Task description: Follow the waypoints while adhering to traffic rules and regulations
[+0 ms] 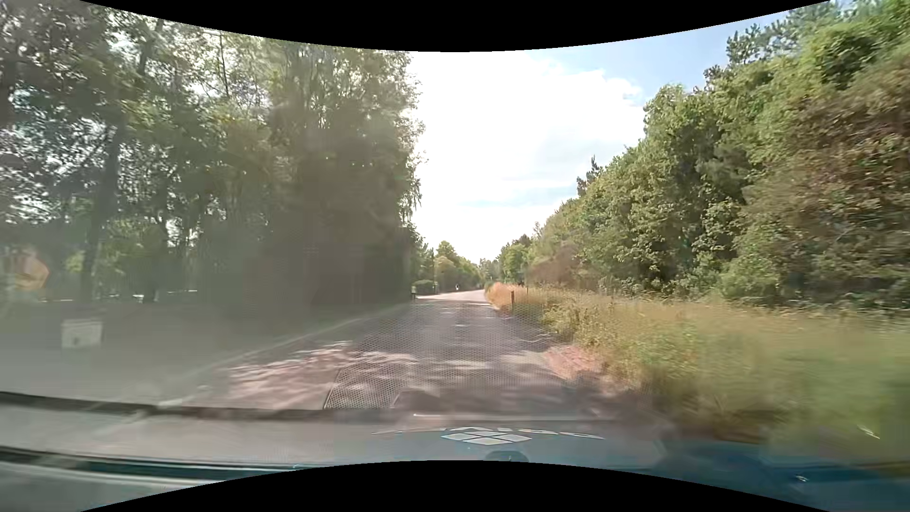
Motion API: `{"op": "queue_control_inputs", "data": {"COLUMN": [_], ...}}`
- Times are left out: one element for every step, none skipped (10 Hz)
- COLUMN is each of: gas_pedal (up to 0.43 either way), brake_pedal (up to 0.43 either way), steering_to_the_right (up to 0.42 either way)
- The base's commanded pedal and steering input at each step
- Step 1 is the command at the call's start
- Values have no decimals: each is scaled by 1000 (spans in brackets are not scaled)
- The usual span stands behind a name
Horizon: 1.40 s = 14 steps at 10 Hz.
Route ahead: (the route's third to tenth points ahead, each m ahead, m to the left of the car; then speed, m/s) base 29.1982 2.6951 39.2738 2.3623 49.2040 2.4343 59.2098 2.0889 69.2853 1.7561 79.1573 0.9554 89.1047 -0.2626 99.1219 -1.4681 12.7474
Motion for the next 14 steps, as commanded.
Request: {"op": "queue_control_inputs", "data": {"gas_pedal": [177, 177, 177, 177, 177, 177, 177, 177, 177, 177, 177, 177, 177, 177], "brake_pedal": [0, 0, 0, 0, 0, 0, 0, 0, 0, 0, 0, 0, 0, 0], "steering_to_the_right": [-2, -2, -2, -2, -2, -3, -3, -3, -3, -2, -2, -2, -2, -2]}}
